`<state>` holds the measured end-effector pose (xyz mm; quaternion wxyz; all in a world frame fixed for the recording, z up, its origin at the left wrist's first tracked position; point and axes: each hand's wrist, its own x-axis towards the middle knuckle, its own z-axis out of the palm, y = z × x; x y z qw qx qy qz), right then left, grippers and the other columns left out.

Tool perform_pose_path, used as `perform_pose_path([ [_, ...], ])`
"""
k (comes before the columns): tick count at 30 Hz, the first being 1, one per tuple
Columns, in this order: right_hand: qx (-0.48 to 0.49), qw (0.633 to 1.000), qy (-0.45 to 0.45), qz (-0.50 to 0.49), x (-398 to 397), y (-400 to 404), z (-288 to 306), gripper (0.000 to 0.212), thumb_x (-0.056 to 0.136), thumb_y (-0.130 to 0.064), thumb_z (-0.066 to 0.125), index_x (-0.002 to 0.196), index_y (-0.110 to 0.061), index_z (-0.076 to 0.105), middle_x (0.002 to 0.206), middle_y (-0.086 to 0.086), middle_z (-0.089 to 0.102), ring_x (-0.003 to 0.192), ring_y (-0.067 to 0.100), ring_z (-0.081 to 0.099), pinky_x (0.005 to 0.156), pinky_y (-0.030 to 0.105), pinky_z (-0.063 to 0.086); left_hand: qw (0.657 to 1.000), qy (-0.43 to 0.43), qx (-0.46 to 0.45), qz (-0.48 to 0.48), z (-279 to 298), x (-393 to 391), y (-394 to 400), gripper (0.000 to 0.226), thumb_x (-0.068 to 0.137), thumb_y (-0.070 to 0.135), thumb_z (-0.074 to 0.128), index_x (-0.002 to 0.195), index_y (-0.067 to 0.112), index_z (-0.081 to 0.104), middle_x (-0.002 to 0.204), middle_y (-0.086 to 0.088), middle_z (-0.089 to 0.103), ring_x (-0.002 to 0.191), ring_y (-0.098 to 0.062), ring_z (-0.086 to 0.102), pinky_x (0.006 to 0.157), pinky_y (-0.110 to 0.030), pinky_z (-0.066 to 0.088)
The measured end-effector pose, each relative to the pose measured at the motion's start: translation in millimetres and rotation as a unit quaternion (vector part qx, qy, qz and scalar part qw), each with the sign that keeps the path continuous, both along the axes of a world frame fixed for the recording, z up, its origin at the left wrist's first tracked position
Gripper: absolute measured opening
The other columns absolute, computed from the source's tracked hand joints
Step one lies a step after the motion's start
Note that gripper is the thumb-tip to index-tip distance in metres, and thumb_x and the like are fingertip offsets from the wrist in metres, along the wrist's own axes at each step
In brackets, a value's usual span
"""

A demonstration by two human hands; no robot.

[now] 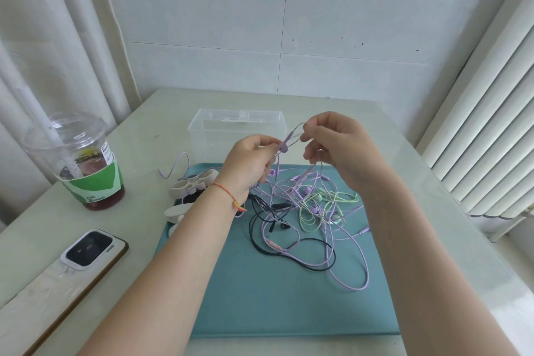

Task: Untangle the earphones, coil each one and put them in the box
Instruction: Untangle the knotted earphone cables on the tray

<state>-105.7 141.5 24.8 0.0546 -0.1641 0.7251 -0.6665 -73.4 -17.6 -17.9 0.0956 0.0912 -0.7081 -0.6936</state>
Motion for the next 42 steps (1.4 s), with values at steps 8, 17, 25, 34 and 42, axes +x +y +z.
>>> perform_pose_path([
  [8, -0.125, 0.976, -0.148, -0.096, 3.1, -15.2, -8.8, 0.017, 0.098, -0.010, 0.035, 0.082, -0.008, 0.040, 0.068, 0.011, 0.046, 0.036, 0.017, 0.037, 0.041, 0.023, 0.030, 0.999, -0.047, 0.021, -0.017, -1.4, -0.8, -3.0, 0.017, 0.093, 0.003, 0.048, 0.084, 0.009, 0.062, 0.047, 0.002, 0.047, 0.035, -0.012, 0.030, 0.038, -0.017, 0.021],
  [17, 0.211, 0.975, -0.065, -0.001, -3.7, 1.0, -9.2, 0.024, 0.096, -0.029, 0.055, 0.095, -0.005, 0.061, 0.076, 0.007, 0.069, 0.045, 0.015, 0.050, 0.050, 0.027, 0.046, 1.000, -0.001, 0.018, 0.024, -0.5, -0.8, -6.2, 0.012, 0.094, 0.012, 0.054, 0.089, 0.016, 0.063, 0.050, 0.002, 0.050, 0.036, -0.013, 0.038, 0.039, -0.018, 0.031],
  [25, 0.272, 0.961, 0.037, -0.009, -2.8, 8.9, -2.8, 0.010, 0.082, -0.029, 0.074, 0.078, -0.020, 0.074, 0.052, -0.007, 0.047, 0.039, 0.006, 0.033, 0.039, 0.015, 0.032, 0.998, -0.021, -0.047, -0.042, -1.8, 0.5, -12.3, 0.015, 0.084, 0.027, 0.073, 0.094, 0.016, 0.067, 0.057, 0.003, 0.047, 0.043, -0.011, 0.037, 0.043, -0.020, 0.032],
  [34, -0.211, 0.963, -0.061, -0.155, -9.5, 1.7, 2.5, 0.013, 0.094, -0.004, 0.042, 0.087, -0.008, 0.051, 0.052, 0.003, 0.052, 0.042, 0.020, 0.046, 0.048, 0.028, 0.043, 0.995, -0.009, -0.064, -0.073, -5.1, 2.4, -8.4, 0.005, 0.086, 0.014, 0.070, 0.090, 0.015, 0.071, 0.053, 0.000, 0.049, 0.043, -0.011, 0.043, 0.047, -0.019, 0.038],
  [42, -0.308, 0.932, -0.041, -0.188, -11.8, 5.8, 1.9, 0.011, 0.097, -0.007, 0.046, 0.088, -0.014, 0.048, 0.109, 0.008, 0.063, 0.091, 0.027, 0.071, 0.063, 0.035, 0.057, 0.988, -0.007, -0.101, 0.117, -14.7, -6.3, -10.9, 0.032, 0.081, -0.002, 0.051, 0.084, 0.025, 0.067, 0.062, 0.001, 0.053, 0.057, -0.018, 0.047, 0.051, -0.024, 0.037],
])
